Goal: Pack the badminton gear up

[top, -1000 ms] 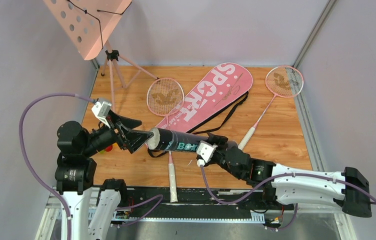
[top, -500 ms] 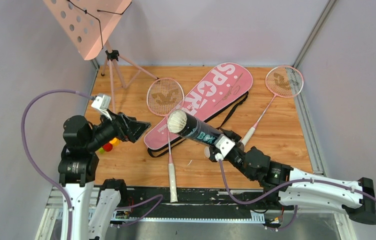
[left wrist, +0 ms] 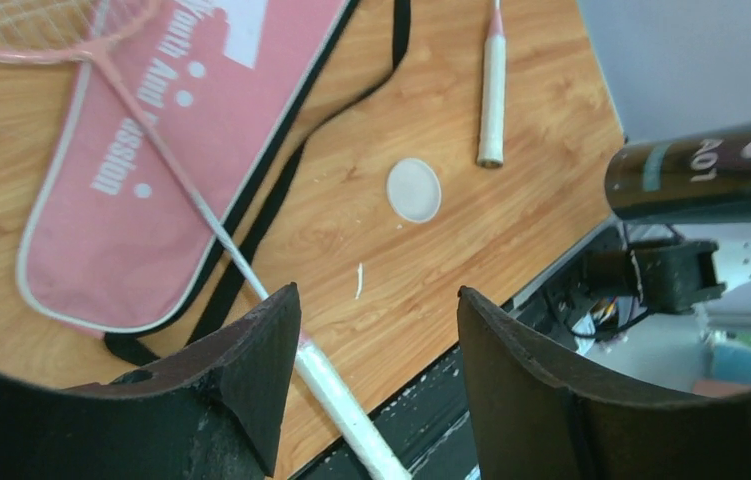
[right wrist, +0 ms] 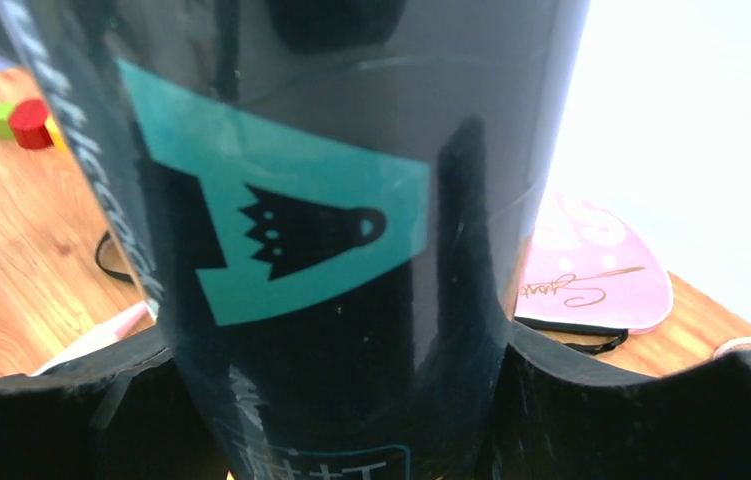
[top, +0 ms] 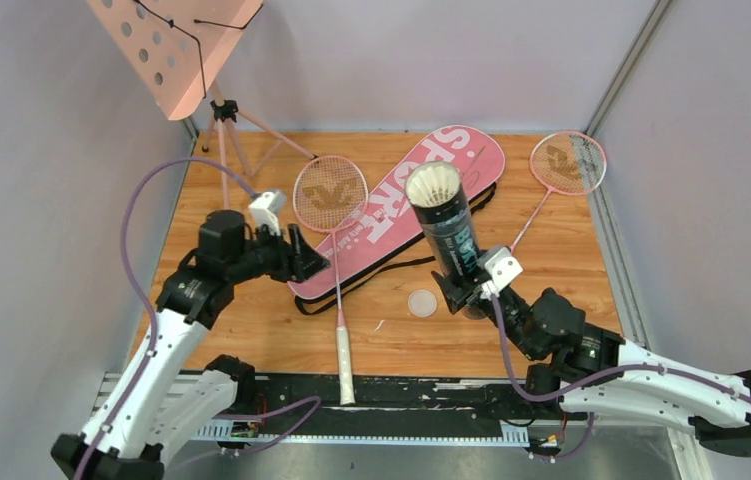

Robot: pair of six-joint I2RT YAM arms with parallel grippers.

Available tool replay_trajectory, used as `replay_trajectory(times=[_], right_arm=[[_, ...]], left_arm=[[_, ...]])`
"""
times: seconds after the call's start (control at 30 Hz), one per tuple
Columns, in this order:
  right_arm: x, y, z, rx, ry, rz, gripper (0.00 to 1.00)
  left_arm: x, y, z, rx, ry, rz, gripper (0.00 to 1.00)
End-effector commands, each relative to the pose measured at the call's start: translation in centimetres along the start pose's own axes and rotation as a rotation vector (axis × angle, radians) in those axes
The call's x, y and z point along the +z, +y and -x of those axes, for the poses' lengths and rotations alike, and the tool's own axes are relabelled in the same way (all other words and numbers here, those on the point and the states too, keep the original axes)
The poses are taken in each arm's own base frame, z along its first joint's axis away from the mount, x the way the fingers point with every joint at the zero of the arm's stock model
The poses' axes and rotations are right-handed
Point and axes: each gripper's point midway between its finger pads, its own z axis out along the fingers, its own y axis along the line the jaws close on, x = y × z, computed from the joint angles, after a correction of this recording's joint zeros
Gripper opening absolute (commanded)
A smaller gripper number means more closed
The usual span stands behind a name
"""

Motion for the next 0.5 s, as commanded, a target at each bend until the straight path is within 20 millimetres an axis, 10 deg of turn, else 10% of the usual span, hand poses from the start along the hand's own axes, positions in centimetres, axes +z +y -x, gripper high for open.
replay_trajectory(times=[0.0,0.47], right_arm=[[-1.4,-1.7,3.0,0.171,-0.074,-0.047,0.17],[-4.4,-4.0,5.4,0.354,-0.151,-0.057,0.16]], left_arm=[[3.6,-0.7,-0.4,0.061,0.020,0.086,0.62],[17.8,-6.8,-6.4,0.216,0.249,0.150,0.54]])
